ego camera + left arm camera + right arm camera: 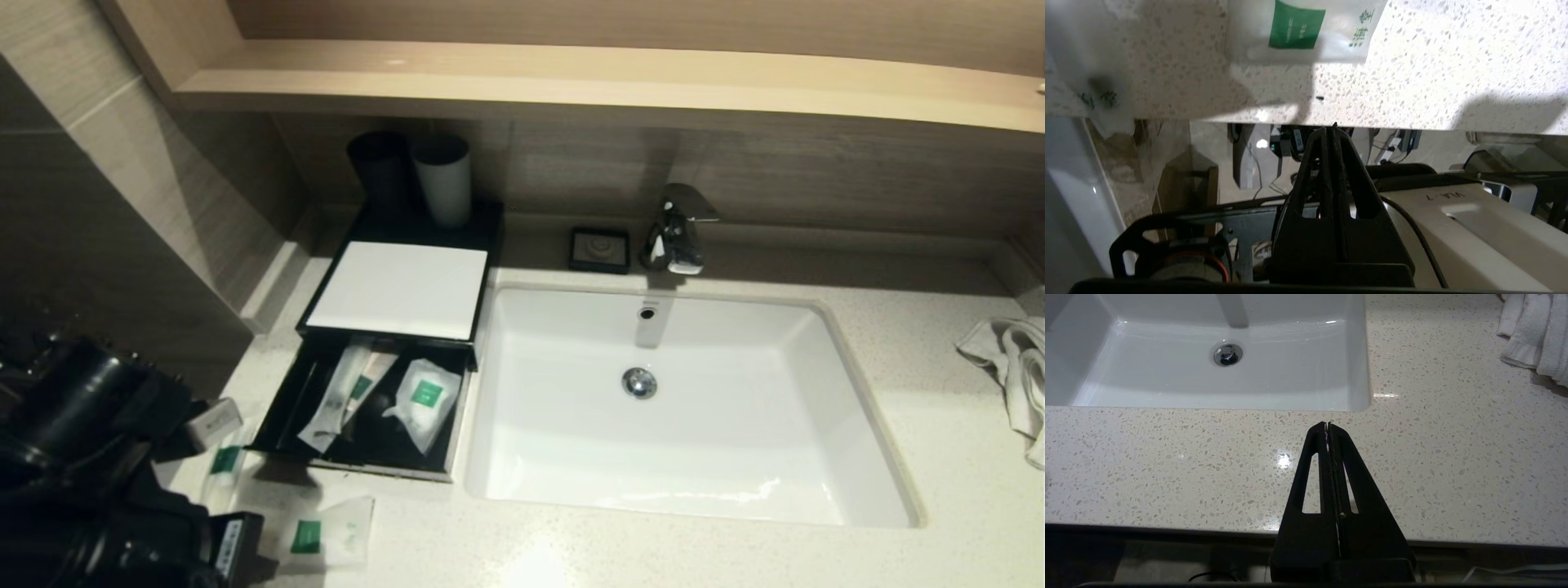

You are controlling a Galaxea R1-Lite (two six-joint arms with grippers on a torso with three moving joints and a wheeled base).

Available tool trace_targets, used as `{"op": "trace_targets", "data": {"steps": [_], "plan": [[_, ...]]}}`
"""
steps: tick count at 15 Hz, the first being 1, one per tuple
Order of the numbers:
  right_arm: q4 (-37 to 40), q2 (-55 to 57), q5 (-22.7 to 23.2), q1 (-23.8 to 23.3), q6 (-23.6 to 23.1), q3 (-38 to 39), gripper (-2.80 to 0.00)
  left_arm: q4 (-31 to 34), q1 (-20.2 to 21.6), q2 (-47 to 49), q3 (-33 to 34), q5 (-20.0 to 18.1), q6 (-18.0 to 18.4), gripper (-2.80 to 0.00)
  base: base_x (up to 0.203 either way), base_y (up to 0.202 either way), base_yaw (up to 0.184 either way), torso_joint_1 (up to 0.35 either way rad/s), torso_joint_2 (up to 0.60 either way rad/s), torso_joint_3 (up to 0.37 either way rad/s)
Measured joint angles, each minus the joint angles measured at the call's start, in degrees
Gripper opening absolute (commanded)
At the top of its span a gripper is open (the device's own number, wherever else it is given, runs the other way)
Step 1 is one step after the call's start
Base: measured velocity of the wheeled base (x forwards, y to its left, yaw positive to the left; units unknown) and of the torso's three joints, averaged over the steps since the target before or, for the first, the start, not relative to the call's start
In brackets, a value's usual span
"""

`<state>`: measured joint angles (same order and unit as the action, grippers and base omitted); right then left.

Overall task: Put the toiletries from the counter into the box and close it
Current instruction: Pick up the bathroom toiletry

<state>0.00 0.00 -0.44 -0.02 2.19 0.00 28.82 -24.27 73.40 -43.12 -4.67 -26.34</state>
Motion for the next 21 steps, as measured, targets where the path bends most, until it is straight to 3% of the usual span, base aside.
{"op": "trace_targets", "data": {"steps": [8, 15, 21], "plan": [[0.0, 0.0, 0.0, 0.02, 0.0, 0.0, -2.8, -5.58, 0.0, 1.15, 5.06, 0.12, 9.64, -2.8, 0.0, 0.0, 0.0, 0.0, 0.0, 0.0], [0.0, 0.0, 0.0, 0.02, -0.02, 0.0, -2.8, -15.14, 0.02, 4.09, 8.11, 1.25, 10.1, -2.8, 0.0, 0.0, 0.0, 0.0, 0.0, 0.0], [0.0, 0.0, 0.0, 0.02, 0.0, 0.0, -2.8, -15.51, 0.02, 4.57, 8.39, 1.42, 11.79, -2.8, 0.0, 0.0, 0.0, 0.0, 0.0, 0.0]]}}
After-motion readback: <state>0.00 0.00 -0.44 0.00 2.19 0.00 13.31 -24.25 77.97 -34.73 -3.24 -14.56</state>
